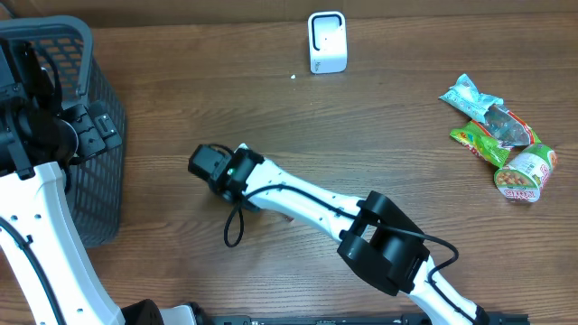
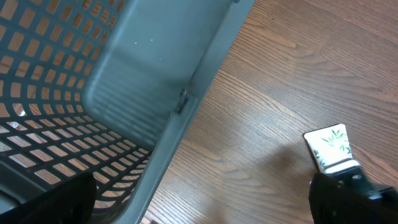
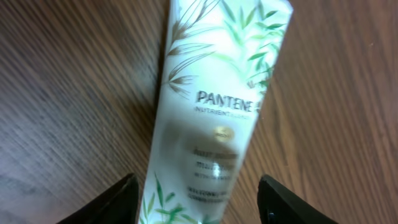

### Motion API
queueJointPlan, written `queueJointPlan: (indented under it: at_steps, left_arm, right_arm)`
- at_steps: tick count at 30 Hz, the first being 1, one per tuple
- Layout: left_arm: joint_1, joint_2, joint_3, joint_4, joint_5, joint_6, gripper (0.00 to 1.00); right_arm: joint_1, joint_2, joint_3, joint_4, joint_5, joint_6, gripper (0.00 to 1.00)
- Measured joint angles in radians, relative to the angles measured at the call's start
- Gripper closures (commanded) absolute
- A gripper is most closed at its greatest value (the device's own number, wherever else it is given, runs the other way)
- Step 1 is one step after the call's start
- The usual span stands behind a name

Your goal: Scan the item barcode

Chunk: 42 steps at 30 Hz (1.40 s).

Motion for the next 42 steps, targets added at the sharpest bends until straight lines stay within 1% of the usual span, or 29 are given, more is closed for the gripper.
queueJointPlan:
  at_steps: [5,14,17,18,19,20,25,30,32,34,37,38,39,42]
  left_arm:
    - [0.0,0.0,0.0,0.0,0.0,0.0,0.0]
    - [0.0,0.0,0.0,0.0,0.0,0.0,0.0]
    - [0.0,0.0,0.0,0.0,0.0,0.0,0.0]
    - [0.0,0.0,0.0,0.0,0.0,0.0,0.0]
    - [0.0,0.0,0.0,0.0,0.0,0.0,0.0]
    - [0.0,0.0,0.0,0.0,0.0,0.0,0.0]
    - [0.0,0.0,0.0,0.0,0.0,0.0,0.0]
    - [0.0,0.0,0.0,0.0,0.0,0.0,0.0]
    - [0.0,0.0,0.0,0.0,0.0,0.0,0.0]
    - [0.0,0.0,0.0,0.0,0.0,0.0,0.0]
    - [0.0,0.0,0.0,0.0,0.0,0.0,0.0]
    - [0.0,0.0,0.0,0.0,0.0,0.0,0.0]
    - [0.0,0.0,0.0,0.0,0.0,0.0,0.0]
    - [0.0,0.0,0.0,0.0,0.0,0.0,0.0]
  right_arm:
    - [0.001,0.0,-0.074,0.024,0.035,0.004,0.4]
    - [-0.005,0.0,-0.092,0.056,0.056,0.011,0.41]
    - [-0.018,0.0,-0.115,0.079,0.056,0.011,0.45]
    - [-0.024,0.0,-0.123,0.085,0.056,0.013,0.48]
    - [-0.032,0.0,-0.132,0.088,0.056,0.012,0.57]
    - [-0.042,0.0,-0.137,0.089,0.058,0.013,0.61]
    - [-0.085,0.0,-0.14,0.087,0.074,0.015,0.62]
    - [-0.096,0.0,-0.142,0.082,0.086,0.022,0.64]
    - [-0.096,0.0,-0.141,0.061,0.088,0.024,0.65]
    - [-0.096,0.0,-0.123,0.003,0.071,0.028,0.67]
    - [-0.101,0.002,-0.077,-0.075,-0.003,0.027,0.75]
    - [-0.102,0.002,-0.062,-0.085,-0.028,0.026,0.82]
    - [-0.105,0.002,-0.043,-0.099,-0.055,0.022,0.85]
    - [-0.121,0.002,0.016,-0.14,-0.153,0.015,0.87]
